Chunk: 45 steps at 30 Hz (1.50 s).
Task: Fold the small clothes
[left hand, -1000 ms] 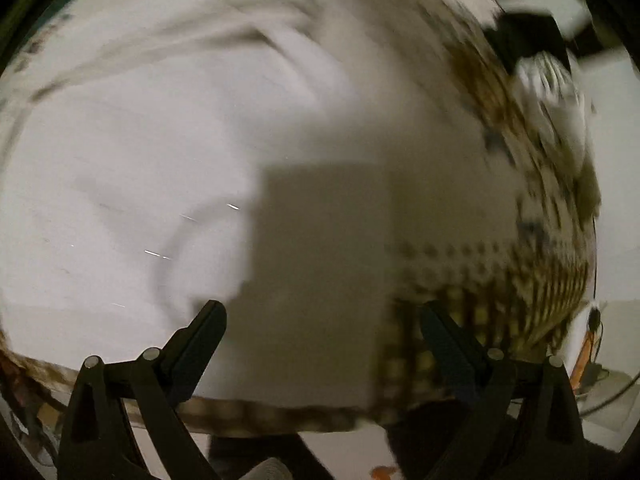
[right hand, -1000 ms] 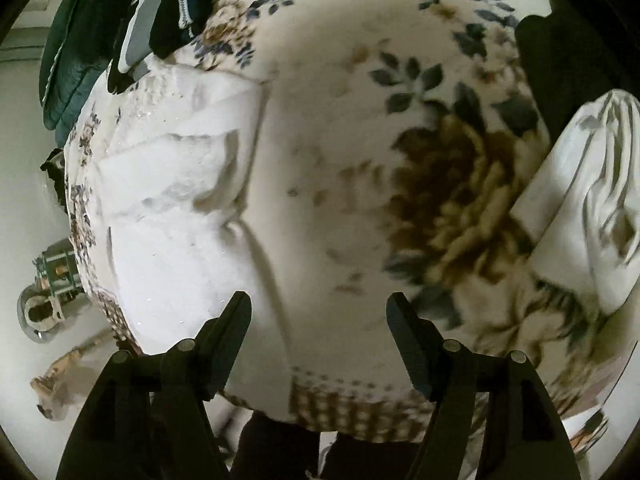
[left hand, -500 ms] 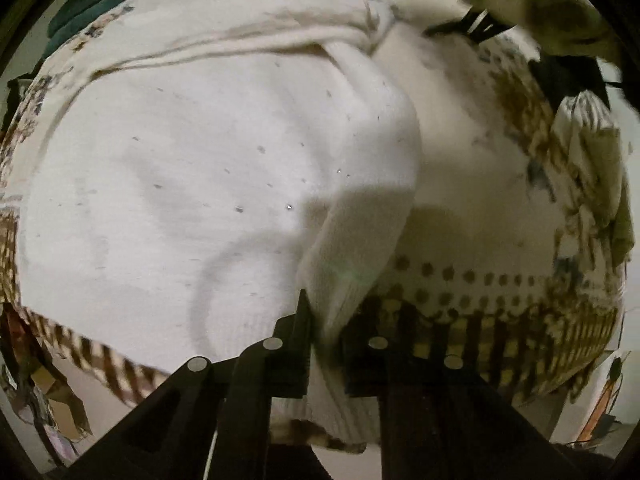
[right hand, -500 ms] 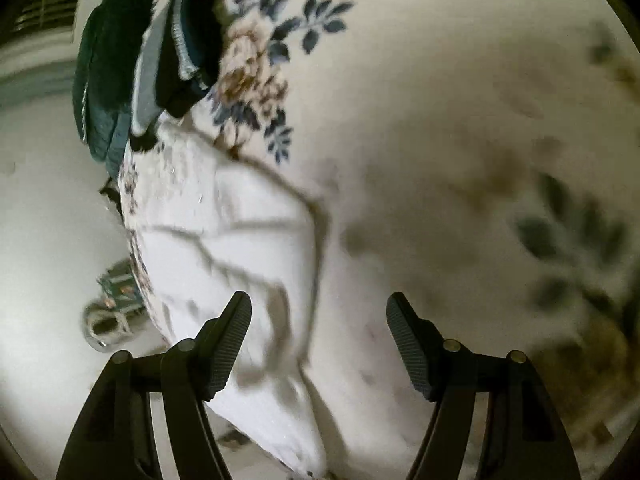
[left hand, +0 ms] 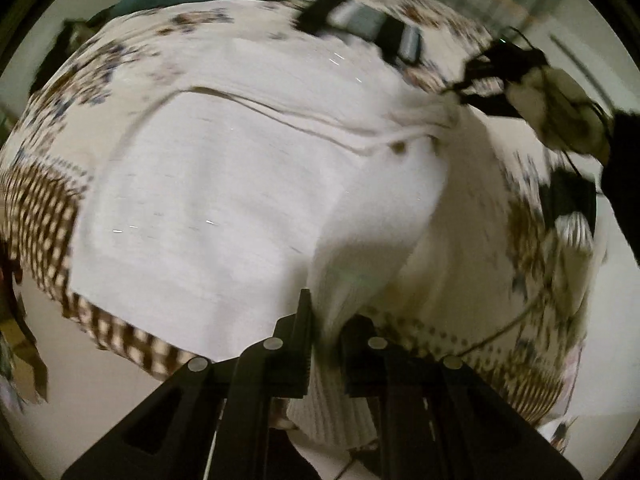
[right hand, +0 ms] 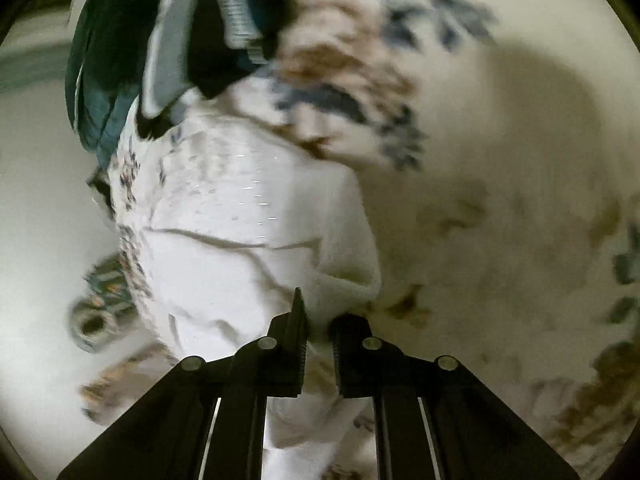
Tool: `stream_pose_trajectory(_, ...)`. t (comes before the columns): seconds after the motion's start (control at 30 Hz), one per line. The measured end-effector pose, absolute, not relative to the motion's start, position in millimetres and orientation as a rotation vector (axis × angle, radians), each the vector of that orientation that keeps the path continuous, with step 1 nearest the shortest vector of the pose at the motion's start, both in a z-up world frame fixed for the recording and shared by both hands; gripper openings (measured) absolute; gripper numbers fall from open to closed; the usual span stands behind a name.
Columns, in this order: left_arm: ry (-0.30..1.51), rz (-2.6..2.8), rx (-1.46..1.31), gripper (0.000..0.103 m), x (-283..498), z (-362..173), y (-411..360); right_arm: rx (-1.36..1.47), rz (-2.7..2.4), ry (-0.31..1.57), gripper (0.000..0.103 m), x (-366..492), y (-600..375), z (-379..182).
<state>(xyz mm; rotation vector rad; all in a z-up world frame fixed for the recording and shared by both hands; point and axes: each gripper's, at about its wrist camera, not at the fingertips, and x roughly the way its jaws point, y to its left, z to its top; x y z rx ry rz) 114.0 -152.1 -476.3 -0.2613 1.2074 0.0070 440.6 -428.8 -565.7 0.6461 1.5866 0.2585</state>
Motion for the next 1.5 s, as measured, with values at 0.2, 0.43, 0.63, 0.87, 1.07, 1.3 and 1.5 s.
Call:
stream_pose_trajectory(0.2,1.176,0.071,-0.432,0.008,121,-473,-59,0.471,0.26,1.597,0.011,475,-339,-492)
stream_pose_trajectory(0.43,1.169,0.119,-0.625,0.008,127,-488,47,0.275,0.268,1.603,0.01,531,-171,-471)
stream_pose_trajectory(0.63,1.207,0.15,-0.746,0.008,123,-530,119,0.107,0.236,1.652,0.01,570,-36,-525)
stream_pose_trajectory(0.87,1.366,0.068,-0.819,0.025,117,-596,146,0.014,0.172,1.703,0.016,572,34,-586)
stream_pose_trajectory(1.07,1.43,0.039,-0.837,0.042,88,-597,160,0.111,0.264,1.678,0.064,548,15,-566)
stream_pose_trajectory(1.3,1.459,0.06,-0.727,0.042,97,-581,157,0.101,0.342,1.655,0.064,431,-49,-530)
stream_pose_trajectory(1.5,1.469,0.098,-0.589,0.042,113,-581,135,0.264,0.267,1.885,0.064,262,-112,-597)
